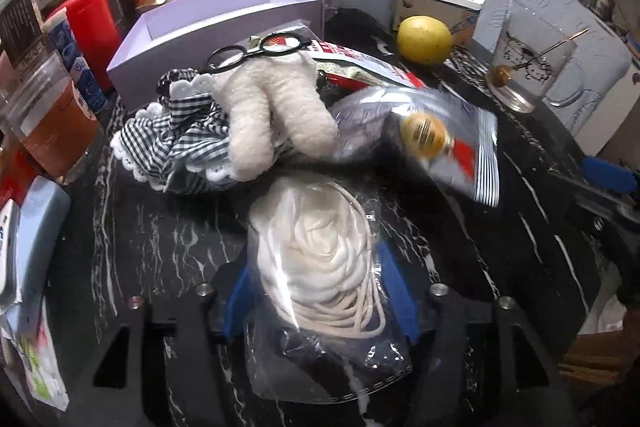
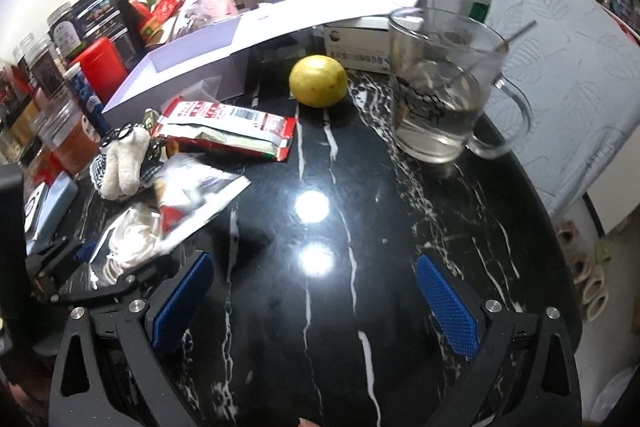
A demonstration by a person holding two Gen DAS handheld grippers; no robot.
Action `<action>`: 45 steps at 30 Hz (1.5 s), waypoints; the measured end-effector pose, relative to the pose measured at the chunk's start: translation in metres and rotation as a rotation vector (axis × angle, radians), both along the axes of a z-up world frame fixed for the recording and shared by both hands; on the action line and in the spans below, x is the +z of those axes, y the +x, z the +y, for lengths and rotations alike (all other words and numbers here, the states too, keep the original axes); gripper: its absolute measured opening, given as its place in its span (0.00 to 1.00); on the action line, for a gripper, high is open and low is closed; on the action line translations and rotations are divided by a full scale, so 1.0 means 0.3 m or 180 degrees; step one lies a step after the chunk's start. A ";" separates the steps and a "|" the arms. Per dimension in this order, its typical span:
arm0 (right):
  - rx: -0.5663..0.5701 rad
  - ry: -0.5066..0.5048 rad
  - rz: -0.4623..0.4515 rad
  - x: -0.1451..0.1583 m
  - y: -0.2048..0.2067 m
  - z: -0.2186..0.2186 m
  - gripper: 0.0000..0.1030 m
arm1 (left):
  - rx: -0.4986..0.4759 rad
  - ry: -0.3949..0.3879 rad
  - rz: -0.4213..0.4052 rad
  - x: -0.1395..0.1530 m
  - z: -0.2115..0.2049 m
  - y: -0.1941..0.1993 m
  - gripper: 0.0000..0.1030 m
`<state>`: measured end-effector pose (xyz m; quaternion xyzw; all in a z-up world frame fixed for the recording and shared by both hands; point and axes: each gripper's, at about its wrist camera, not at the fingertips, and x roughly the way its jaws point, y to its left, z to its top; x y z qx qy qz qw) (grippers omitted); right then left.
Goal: Organize soft objects
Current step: 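Lower the left tool onto the clear bag of white cord and grasp it, then grasp the silver foil packet with the right tool while the left tool lifts the bag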
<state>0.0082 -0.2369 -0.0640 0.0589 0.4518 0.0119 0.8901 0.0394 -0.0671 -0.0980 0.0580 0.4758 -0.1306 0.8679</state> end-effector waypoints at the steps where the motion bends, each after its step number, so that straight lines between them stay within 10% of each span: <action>1: 0.0028 -0.0037 -0.0032 0.008 0.005 0.007 1.00 | -0.0001 -0.0059 0.0018 0.003 0.012 0.001 0.53; 11: 0.0467 0.0038 -0.0145 0.038 0.066 0.080 1.00 | -0.0021 -0.0540 0.0077 0.063 0.110 -0.050 0.51; 22: 0.0995 -0.0214 -0.0240 0.049 0.162 0.198 0.99 | 0.0017 -0.0495 -0.0375 0.184 0.165 -0.114 0.51; 35: 0.1555 -0.0329 0.0026 -0.051 0.248 0.312 0.49 | 0.0253 -0.0569 -0.0459 0.208 0.237 -0.106 0.51; 45: 0.1401 -0.0232 0.0082 -0.072 0.157 0.287 0.37 | 0.0323 -0.0668 -0.0381 0.190 0.266 -0.115 0.51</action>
